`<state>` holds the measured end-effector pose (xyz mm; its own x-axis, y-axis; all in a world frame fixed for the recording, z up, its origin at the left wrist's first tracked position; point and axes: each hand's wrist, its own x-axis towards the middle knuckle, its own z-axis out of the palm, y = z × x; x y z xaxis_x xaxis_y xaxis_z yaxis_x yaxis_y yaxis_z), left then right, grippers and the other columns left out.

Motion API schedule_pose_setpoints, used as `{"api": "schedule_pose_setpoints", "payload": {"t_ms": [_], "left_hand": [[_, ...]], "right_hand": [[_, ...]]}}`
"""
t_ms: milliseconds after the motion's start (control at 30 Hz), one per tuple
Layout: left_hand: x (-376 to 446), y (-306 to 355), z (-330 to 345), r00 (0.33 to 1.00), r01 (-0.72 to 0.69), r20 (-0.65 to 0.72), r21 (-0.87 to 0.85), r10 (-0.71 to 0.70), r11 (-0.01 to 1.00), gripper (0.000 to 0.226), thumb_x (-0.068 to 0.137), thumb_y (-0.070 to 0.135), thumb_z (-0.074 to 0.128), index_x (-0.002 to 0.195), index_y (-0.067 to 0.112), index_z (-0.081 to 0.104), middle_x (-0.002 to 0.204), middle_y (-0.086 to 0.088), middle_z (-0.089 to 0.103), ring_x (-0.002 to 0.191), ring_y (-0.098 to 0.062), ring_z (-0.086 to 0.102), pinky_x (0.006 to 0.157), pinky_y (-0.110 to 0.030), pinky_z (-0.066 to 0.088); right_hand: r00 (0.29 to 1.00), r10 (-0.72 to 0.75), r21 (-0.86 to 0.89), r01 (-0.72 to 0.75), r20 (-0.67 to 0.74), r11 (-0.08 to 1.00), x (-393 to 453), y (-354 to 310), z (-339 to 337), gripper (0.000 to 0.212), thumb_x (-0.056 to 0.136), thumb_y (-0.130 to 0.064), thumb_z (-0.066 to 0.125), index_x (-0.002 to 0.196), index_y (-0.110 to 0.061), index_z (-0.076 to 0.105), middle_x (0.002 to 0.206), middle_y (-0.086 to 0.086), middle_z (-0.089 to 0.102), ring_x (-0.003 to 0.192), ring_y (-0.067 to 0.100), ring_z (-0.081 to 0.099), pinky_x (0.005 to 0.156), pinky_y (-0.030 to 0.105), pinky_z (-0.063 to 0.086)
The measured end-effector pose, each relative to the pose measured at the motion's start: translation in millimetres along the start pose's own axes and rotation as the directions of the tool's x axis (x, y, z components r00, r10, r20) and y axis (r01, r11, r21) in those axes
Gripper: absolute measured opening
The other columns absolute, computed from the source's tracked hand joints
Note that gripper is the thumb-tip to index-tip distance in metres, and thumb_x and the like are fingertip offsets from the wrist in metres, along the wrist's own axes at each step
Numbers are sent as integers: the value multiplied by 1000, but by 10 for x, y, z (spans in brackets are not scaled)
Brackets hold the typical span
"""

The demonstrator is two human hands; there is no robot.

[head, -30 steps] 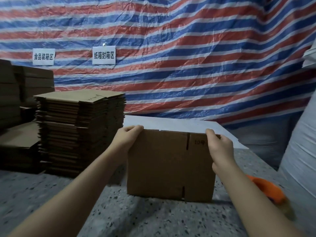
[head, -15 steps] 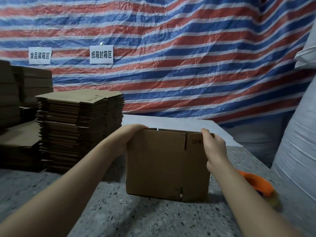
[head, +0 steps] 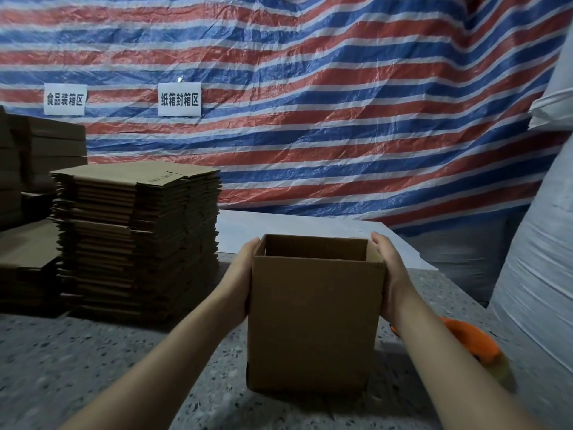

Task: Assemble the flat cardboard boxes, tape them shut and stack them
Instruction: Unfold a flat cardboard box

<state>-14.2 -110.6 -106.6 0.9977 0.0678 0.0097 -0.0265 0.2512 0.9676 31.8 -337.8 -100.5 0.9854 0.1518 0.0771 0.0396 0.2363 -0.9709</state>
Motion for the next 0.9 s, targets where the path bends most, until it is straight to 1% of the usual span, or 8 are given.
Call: {"api": "schedule_pose_setpoints", "payload": {"t_ms": [67, 133, 233, 333, 467, 600, 733, 900], "left_hand": [[5, -19, 29, 1000, -24, 0, 12, 24, 1000, 62, 101, 50, 37, 60, 26, 77, 66, -6, 72, 57, -17, 69, 49, -25, 52], [0, -11, 34, 999, -31, -25, -2, 31, 1000, 59, 102, 47, 40, 64, 23, 78, 69, -9, 73, 58, -18, 70, 49, -24, 52], [38, -25, 41, 997, -71, -16, 13, 71, 997, 48, 102, 32, 44, 72, 17, 78, 71, -10, 73, 58, -18, 69, 46, -24, 51], [120, -5, 42, 996, -65, -62, -18, 63, 998, 48, 101, 27, 47, 65, 21, 78, 72, -10, 74, 57, -18, 70, 46, -25, 52], [276, 103, 103, 996, -14, -92, -8, 13, 1000, 38, 99, 27, 52, 73, 20, 79, 80, -11, 76, 63, -20, 73, 48, -27, 54], [494, 184, 148, 994, -43, -101, 21, 45, 999, 23, 97, 22, 57, 87, 16, 77, 79, -10, 76, 62, -19, 73, 47, -25, 52], [668, 191, 119, 994, -63, -94, -1, 63, 998, 26, 98, 24, 57, 83, 20, 78, 85, -12, 76, 69, -21, 74, 51, -27, 55], [885, 102, 89, 997, 7, -79, -70, -12, 998, 38, 95, 25, 59, 63, 22, 78, 67, -8, 73, 54, -17, 70, 43, -24, 50]], "right_hand": [[999, -25, 28, 27, -47, 999, -1, 87, -36, 63, 101, -60, 31, 74, -18, 69, 77, 9, 68, 67, 20, 70, 62, 34, 59], [994, -59, 38, 63, -90, 997, -27, 179, -68, 64, 103, -55, 31, 72, -19, 73, 77, 11, 71, 66, 21, 72, 57, 34, 60], [989, -94, 31, 99, -117, 995, -29, 239, -80, 60, 106, -51, 35, 69, -28, 78, 79, 8, 77, 67, 20, 75, 51, 31, 57], [991, -43, 58, 51, -123, 997, 12, 220, -48, 58, 105, -52, 37, 69, -32, 79, 81, 7, 78, 68, 20, 76, 50, 31, 57], [990, -28, 75, 39, -141, 996, 163, 202, -42, 65, 105, -53, 34, 67, -27, 80, 79, 7, 77, 67, 20, 76, 50, 29, 57], [986, -46, 57, 56, -163, 997, 370, 158, -58, 65, 105, -50, 35, 63, -27, 78, 75, 7, 76, 63, 19, 75, 49, 29, 56], [989, -68, 25, 72, -132, 997, 592, 100, -52, 66, 105, -52, 34, 62, -28, 78, 73, 5, 76, 62, 17, 74, 48, 28, 56], [986, -106, -40, 101, -126, 994, 795, 183, -114, 62, 106, -53, 32, 71, -30, 79, 81, 5, 78, 71, 18, 76, 51, 29, 57]]}}
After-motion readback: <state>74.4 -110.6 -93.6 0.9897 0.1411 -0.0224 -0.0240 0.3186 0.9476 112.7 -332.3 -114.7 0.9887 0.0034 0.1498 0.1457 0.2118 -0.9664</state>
